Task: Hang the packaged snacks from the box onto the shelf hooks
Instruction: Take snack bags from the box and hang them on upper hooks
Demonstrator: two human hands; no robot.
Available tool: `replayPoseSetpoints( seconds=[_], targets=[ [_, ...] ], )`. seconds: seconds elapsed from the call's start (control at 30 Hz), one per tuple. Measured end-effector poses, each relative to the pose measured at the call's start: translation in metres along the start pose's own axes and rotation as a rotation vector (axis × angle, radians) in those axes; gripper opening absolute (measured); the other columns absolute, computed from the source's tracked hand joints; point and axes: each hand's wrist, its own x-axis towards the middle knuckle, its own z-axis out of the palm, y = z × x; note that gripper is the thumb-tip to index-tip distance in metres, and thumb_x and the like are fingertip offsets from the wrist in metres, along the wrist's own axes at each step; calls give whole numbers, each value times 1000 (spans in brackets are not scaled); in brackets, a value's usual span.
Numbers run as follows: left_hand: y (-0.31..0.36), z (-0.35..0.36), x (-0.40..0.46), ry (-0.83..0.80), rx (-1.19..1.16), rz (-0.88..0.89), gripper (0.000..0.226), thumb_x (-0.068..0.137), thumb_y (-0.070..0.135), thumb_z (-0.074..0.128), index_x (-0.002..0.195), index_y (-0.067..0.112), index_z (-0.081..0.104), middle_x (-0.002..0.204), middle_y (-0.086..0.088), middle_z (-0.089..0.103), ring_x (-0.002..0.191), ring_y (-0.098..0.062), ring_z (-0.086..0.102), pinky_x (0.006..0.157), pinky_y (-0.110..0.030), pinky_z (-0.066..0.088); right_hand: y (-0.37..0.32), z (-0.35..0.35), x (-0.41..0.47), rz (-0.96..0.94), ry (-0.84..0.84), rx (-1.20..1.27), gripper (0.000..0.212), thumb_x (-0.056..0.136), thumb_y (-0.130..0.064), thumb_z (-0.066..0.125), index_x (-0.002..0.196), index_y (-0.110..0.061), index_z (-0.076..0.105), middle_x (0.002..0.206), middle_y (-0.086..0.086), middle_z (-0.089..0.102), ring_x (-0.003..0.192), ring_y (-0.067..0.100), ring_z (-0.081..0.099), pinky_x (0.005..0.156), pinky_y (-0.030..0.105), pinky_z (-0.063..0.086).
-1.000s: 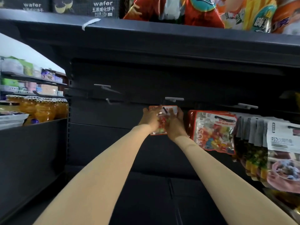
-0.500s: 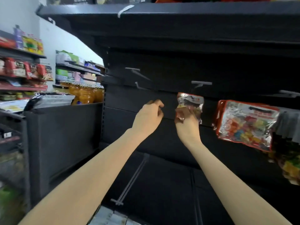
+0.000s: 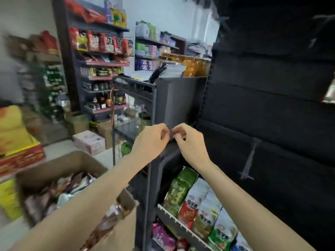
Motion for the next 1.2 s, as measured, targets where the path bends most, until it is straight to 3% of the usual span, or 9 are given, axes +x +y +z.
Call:
replayPoseSetpoints(
  seconds=[0.3,0.43,0.53,0.67,0.83,0.93,1.0,1.07,1.2],
  targets=[
    [-212,-51,-97,-307,155,-380,20,89,13,52,103,10,65,100,-14,68,98,-30,62,79,-32,45,-53,227,-45,191,-492,-8,25,93,-14,47,112,-12,63,113,7,64,104,24,58,88,42,49],
    [-277,-49,-136,-431,167,-512,23,89,8,50,106,3,64,109,-18,66,106,-30,60,85,-32,44,-47,285,-64,236,-770,-140,35,93,-17,48,127,-11,54,127,12,57,115,29,53,92,35,45],
    [-303,-39,-148,-662,210,-531,23,93,7,46,110,0,60,121,-17,59,116,-29,53,89,-29,39,-40,309,-75,246,-838,-147,49,90,-22,58,137,-14,46,136,11,49,123,28,47,93,30,39],
    [-318,-21,-153,-828,189,-539,11,90,16,58,88,11,49,95,-9,52,87,-20,51,69,-26,37,-29,322,-79,242,-890,-178,53,85,-23,68,134,-13,48,139,8,38,122,24,47,94,25,37],
    [-318,-13,-150,-781,180,-568,10,91,9,57,85,3,64,89,-10,59,93,-28,58,76,-28,44,-12,323,-79,256,-916,-239,9,87,-6,58,95,-8,55,126,10,38,87,18,47,67,23,40],
    [-322,-14,-151,-757,192,-521,33,92,3,50,60,12,44,71,-11,40,74,-22,40,62,-26,33,-2,317,-74,238,-912,-316,24,91,-1,44,109,-10,57,121,15,47,92,28,55,70,26,36],
    [-323,-19,-152,-672,183,-492,34,93,6,50,61,13,40,67,-10,38,72,-22,38,60,-29,31,3,314,-71,207,-978,-400,31,85,-1,58,114,-13,54,116,12,46,98,28,53,72,26,36],
    [-322,-28,-152,-539,138,-500,20,95,6,46,76,9,53,74,-12,50,75,-28,46,63,-33,38,4,314,-68,151,-1019,-489,24,80,-10,71,97,-14,56,103,9,50,93,22,47,70,25,31],
    [-321,-51,-150,-362,169,-439,11,99,14,41,103,7,49,80,-13,56,75,-33,57,67,-40,48,-5,310,-57,133,-977,-462,28,82,-18,72,65,-11,51,78,5,55,81,22,52,70,31,40]
  ],
)
